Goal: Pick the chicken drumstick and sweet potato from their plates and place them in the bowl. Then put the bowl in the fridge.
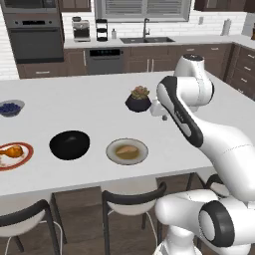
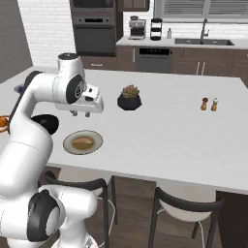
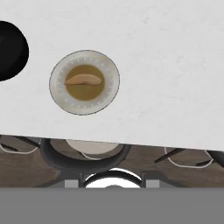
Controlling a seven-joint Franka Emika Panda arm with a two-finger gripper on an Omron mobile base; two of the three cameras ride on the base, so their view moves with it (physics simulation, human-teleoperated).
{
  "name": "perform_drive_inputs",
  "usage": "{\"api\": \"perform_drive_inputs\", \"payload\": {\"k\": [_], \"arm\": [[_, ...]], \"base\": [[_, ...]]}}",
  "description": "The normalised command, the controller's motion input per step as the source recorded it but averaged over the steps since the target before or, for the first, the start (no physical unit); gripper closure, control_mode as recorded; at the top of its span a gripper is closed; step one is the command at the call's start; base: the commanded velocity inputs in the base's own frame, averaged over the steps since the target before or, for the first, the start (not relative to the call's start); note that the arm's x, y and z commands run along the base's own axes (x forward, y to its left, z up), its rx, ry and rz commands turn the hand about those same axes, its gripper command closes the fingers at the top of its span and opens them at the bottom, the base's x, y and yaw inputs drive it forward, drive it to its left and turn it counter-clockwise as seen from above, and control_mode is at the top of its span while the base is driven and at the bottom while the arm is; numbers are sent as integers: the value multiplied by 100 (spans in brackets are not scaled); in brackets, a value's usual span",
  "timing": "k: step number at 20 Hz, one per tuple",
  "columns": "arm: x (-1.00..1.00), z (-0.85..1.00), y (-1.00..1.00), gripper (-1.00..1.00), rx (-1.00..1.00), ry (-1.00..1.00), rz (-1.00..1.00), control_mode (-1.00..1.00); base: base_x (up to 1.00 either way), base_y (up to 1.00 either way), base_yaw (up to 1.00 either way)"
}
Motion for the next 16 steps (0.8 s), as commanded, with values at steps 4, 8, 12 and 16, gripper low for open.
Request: {"api": "perform_drive_inputs", "payload": {"k": [4,8,12,16], "arm": [[0,0,0,-100,0,0,0,100],[0,0,0,-100,0,0,0,100],[0,0,0,-100,0,0,0,100],[0,0,0,-100,0,0,0,100]], "base": [[-2,0,0],[0,32,0],[0,61,0],[1,58,-2]]}}
